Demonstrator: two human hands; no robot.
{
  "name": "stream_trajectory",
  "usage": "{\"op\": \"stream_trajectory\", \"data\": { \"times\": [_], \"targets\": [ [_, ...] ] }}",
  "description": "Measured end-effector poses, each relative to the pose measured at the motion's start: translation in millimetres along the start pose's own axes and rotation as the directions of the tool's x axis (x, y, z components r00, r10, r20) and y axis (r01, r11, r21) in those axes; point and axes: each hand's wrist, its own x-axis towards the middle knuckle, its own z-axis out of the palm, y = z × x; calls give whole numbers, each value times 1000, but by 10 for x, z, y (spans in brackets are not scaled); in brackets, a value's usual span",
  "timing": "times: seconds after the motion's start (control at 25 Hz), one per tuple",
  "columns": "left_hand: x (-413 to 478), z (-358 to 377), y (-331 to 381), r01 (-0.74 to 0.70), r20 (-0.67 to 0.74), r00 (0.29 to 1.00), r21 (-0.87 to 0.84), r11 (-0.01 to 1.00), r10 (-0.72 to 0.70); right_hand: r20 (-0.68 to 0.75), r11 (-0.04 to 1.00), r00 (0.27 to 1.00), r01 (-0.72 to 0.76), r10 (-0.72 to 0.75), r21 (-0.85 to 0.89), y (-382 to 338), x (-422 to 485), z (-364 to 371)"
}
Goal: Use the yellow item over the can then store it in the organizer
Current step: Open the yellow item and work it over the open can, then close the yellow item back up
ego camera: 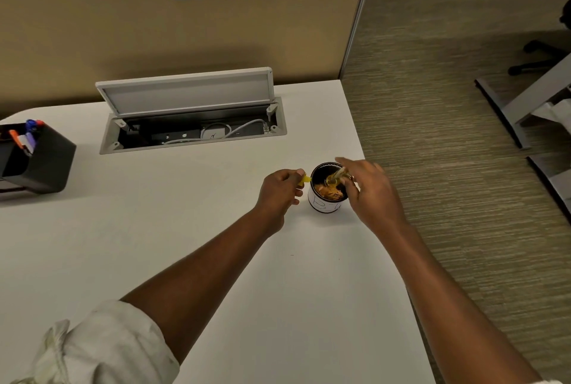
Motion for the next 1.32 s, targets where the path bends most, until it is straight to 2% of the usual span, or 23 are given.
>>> {"op": "stream_trajectory", "data": {
  "times": [0.16,0.32,0.44,0.56,0.64,0.72,0.84,0.88,0.96,1.16,1.32],
  "targets": [
    [5,-20,-6,-2,3,1000,-5,1000,2,-9,998,1000,-29,29,49,-93,13,-66],
    [1,-36,-6,-7,10,1000,-14,1000,8,-134,997,988,70,-71,-15,-94,10,-83],
    [-9,-51,-3,-10,14,1000,-24,1000,11,-112,995,989,90,-96,-50,-64,-4,14],
    [-26,-83,-3,-17,12,1000,-39,999,18,-116,998,993,3,5,62,-93,20,7],
    [-33,-115,16,-30,13,999,-72,997,31,-126,970,985,-89,120,227,-147,-2,-32],
    [-68,-164,32,-47,13,999,-92,995,48,-84,877,965,-189,250,441,-232,-51,-51],
    [-157,-240,36,-78,36,996,-132,988,84,58,593,912,-312,406,742,-392,-135,-32],
    [-199,-270,32,-87,43,995,-146,985,94,100,509,900,-328,425,796,-448,-167,-22],
    [-298,-361,16,-102,46,993,-167,981,111,153,404,891,-339,427,850,-569,-226,1],
    [-562,-637,-21,-143,69,985,-172,975,156,246,330,877,-395,412,857,-889,-327,57],
    [-793,-877,-18,-162,61,983,-145,976,172,295,340,887,-416,355,843,-1172,-413,49]
  ]
}}
